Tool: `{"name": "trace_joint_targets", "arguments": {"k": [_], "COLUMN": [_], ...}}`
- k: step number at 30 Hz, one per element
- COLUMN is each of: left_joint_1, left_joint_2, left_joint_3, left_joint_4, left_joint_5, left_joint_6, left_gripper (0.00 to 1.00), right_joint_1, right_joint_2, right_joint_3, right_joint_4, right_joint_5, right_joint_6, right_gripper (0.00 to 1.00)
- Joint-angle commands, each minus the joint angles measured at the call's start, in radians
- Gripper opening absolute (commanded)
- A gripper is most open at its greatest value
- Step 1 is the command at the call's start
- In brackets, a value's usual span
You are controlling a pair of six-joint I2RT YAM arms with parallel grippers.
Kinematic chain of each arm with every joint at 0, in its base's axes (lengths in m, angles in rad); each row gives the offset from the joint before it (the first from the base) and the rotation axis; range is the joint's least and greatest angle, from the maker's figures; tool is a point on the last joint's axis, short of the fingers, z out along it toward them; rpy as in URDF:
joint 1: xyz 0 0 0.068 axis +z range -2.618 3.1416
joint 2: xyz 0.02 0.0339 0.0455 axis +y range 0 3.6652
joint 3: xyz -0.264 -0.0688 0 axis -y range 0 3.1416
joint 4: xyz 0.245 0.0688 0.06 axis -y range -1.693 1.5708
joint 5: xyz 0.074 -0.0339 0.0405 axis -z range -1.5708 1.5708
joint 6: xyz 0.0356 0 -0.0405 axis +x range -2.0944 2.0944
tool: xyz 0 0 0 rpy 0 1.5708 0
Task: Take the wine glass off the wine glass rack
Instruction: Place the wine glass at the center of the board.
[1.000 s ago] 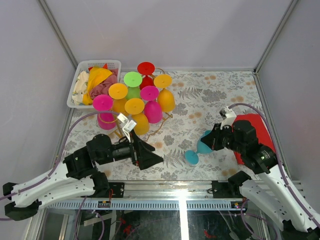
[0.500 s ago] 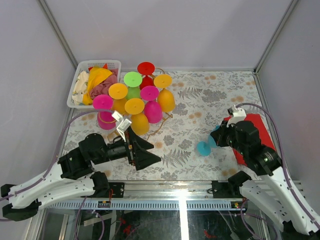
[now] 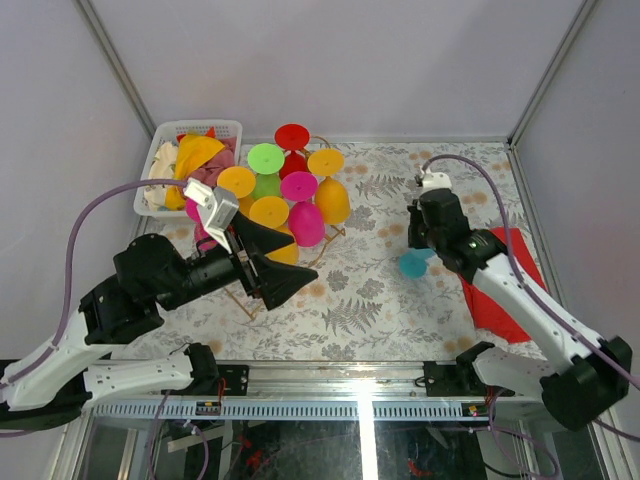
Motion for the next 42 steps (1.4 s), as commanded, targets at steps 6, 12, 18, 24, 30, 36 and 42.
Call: {"name": "trace_joint_targets", "arguments": {"k": [6, 12, 18, 24, 30, 36, 42], "left_joint_1": [0.0, 0.0, 0.001, -0.001, -0.001, 0.0, -0.001], "left_joint_2": [0.044, 0.029, 0.044, 0.072, 0.068, 0.061, 0.032], "left_joint_3": [0.116, 0.14, 0.14, 0.164, 0.152, 0.14, 0.117], "left_joint_4": [-0.146, -0.176, -0.193, -0.216, -0.225, -0.243, -0.246], "left_joint_5": [-0.272, -0.34, -0.428, -0.469, -0.493, -0.498, -0.495], "left_joint_6": [0.091, 0.074, 0.089, 0.077, 0.048, 0.008, -0.061], "left_gripper": [1.0, 1.0, 1.0, 1.0, 1.0, 1.0, 1.0], "right_joint_1": [0.006, 0.006, 0.007, 0.006, 0.007, 0.006, 0.006], "right_joint_2": [0.205, 0.365, 0.424, 0.454, 0.418, 0.332, 0.213], "right_joint_3": [0.06, 0.192, 0.198, 0.233, 0.233, 0.199, 0.132], "right_joint_4": [0.276, 0.195, 0.195, 0.165, 0.155, 0.181, 0.217], "right_joint_5": [0.01, 0.054, -0.048, -0.122, -0.171, -0.185, -0.221], "right_joint_6": [-0.001, -0.044, -0.065, -0.055, -0.017, 0.011, 0.06], "right_gripper": [0.0, 0.0, 0.05, 0.17, 0.29, 0.41, 0.5]}}
